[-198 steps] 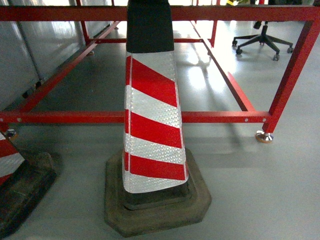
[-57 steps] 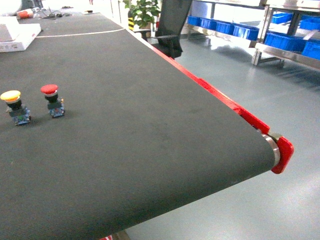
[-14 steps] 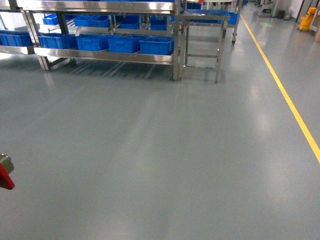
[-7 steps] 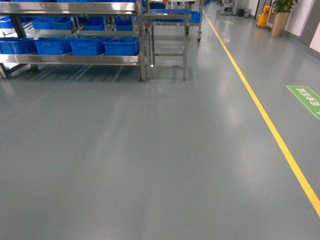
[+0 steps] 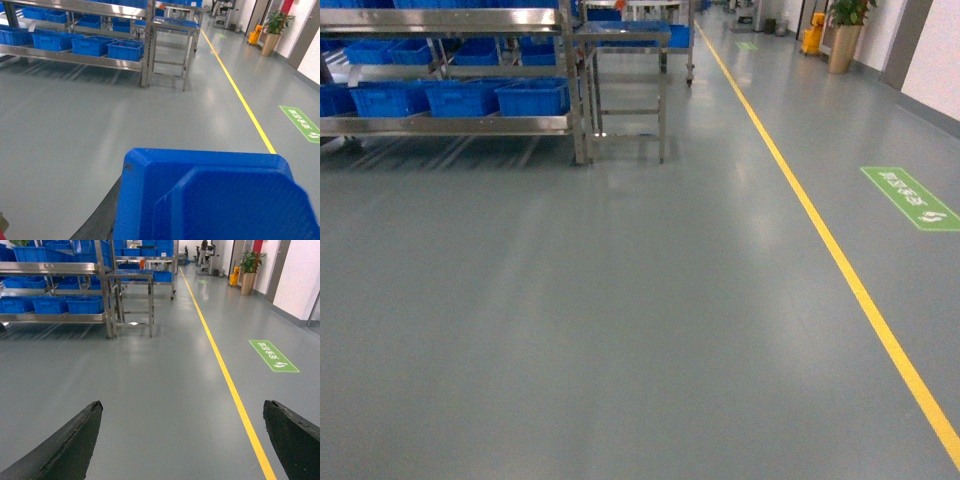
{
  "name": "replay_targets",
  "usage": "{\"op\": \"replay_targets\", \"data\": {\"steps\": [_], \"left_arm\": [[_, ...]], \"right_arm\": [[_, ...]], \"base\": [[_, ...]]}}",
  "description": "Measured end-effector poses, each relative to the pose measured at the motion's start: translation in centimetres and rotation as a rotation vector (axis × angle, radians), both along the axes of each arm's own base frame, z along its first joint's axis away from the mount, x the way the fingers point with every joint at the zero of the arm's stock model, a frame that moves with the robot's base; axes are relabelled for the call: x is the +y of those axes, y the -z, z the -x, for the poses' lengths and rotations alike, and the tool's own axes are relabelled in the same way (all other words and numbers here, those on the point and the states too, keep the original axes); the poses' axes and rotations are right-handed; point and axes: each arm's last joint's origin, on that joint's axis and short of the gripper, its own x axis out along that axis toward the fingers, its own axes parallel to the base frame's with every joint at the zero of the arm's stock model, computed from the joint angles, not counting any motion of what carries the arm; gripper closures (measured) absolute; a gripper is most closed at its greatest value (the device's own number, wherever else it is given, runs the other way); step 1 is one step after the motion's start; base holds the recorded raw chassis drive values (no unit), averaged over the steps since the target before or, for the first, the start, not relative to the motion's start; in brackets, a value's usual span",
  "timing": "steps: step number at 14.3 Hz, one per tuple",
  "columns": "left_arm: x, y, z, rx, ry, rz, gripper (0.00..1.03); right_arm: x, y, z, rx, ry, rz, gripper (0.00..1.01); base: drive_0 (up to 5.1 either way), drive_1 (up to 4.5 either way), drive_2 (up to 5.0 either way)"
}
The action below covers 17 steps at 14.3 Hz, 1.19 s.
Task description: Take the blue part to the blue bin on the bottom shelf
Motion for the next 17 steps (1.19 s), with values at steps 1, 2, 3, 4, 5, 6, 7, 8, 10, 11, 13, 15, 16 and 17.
{"op": "replay_targets", "data": {"steps": [1,2,3,4,5,6,7,8,10,11,13,15,16,17], "left_arm": [[-0.01,0.09,-0.03,0.009,0.0,-0.002,0.58],[-0.01,0.1,-0.05,0.01,0.0,-0.003,0.58],[-0.01,0.09,-0.03,0.008,0.0,-0.002,0.58],[-0.01,0.1,-0.05,0.01,0.001,-0.003,0.58],[-0.01,0.1,-0.04,0.009,0.0,-0.002,0.58],[-0.01,0.11,-0.06,0.011,0.0,-0.003,0.58],[-0.01,0.09,-0.05,0.009,0.0,-0.002,0.58],[-0.01,0.12,-0.05,0.011,0.0,-0.003,0.58],[-0.02,0.11,-0.06,0.011,0.0,-0.003,0.58],[-0.01,0.1,-0.05,0.009,0.0,-0.002,0.58],[-0.02,0.12,-0.06,0.011,0.0,-0.003,0.58],[-0.02,0.12,-0.06,0.011,0.0,-0.003,0.58],[-0.01,0.12,-0.05,0.011,0.0,-0.003,0.58],[-0.01,0.12,-0.06,0.011,0.0,-0.003,0.58]], "right_arm": [[0.0,0.09,0.0,0.009,0.0,0.0,0.03],[0.0,0.04,0.0,0.004,0.0,0.0,0.03],[0.0,0.07,0.0,0.007,0.0,0.0,0.03],[0.0,0.06,0.0,0.006,0.0,0.0,0.03],[0.0,0.06,0.0,0.006,0.0,0.0,0.03],[0.0,0.05,0.0,0.005,0.0,0.0,0.03],[0.0,0.06,0.0,0.006,0.0,0.0,0.03],[0.0,0.06,0.0,0.006,0.0,0.0,0.03],[0.0,0.05,0.0,0.005,0.0,0.0,0.03],[0.0,0.05,0.0,0.005,0.0,0.0,0.03],[0.0,0.05,0.0,0.005,0.0,0.0,0.03],[0.0,0.04,0.0,0.004,0.0,0.0,0.03],[0.0,0.06,0.0,0.006,0.0,0.0,0.03],[0.0,0.04,0.0,0.004,0.0,0.0,0.03]], "base": [[-0.1,4.21,-4.4],[-0.1,4.21,-4.4],[-0.1,4.21,-4.4],[-0.1,4.2,-4.4],[-0.1,4.18,-4.4],[-0.1,4.19,-4.4],[-0.1,4.19,-4.4],[-0.1,4.19,-4.4],[0.0,4.33,-4.3],[0.0,4.33,-4.3],[0.0,4.29,-4.3],[0.0,4.3,-4.3],[0.1,4.37,-4.2],[0.1,4.37,-4.2]]}}
